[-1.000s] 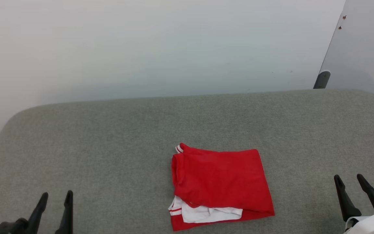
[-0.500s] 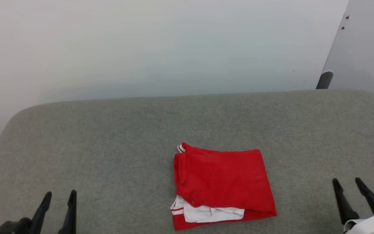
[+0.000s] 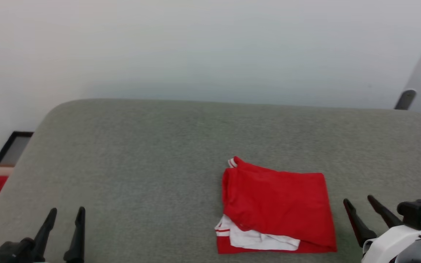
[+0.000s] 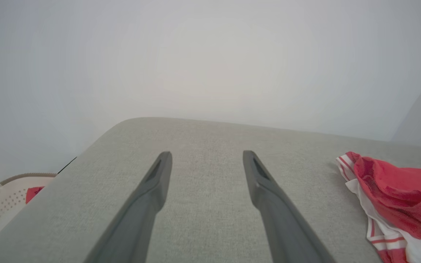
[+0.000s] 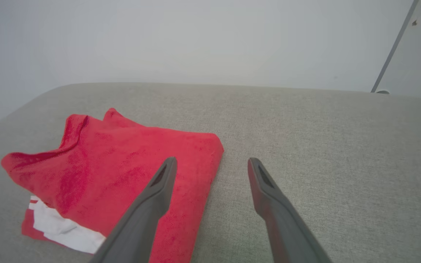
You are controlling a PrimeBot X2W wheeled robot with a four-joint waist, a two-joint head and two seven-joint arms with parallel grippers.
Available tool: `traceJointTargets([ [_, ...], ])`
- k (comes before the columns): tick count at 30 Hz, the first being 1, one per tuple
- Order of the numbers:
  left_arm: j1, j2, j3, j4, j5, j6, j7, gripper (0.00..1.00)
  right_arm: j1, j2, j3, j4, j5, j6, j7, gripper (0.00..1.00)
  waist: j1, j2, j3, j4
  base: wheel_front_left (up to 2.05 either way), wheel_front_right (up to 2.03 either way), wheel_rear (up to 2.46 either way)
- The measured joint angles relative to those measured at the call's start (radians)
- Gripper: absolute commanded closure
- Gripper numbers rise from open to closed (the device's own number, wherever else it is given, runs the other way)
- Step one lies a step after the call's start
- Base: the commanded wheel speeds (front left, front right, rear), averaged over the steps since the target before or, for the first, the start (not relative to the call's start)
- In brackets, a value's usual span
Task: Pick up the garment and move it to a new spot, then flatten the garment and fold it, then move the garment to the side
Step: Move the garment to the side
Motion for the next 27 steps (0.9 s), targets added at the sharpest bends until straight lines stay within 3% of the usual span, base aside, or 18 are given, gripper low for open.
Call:
traceJointTargets([
  [13, -0.005, -0.012, -0.047, 0.022, -0.006, 0.0, 0.0, 0.0, -0.051, -0.006, 0.004, 0.097, 0.034, 0.0, 0.349, 0.0, 0.0, 0.0, 0.011, 0.131, 0.0, 0.0, 0.0],
  [27, -0.061, -0.053, -0.085, 0.036, -0.013, 0.0, 0.0, 0.0, -0.144, 0.033, -0.097, 0.167, -0.034, 0.0, 0.62, 0.0, 0.0, 0.0, 0.087, 0.195, 0.0, 0.0, 0.0],
])
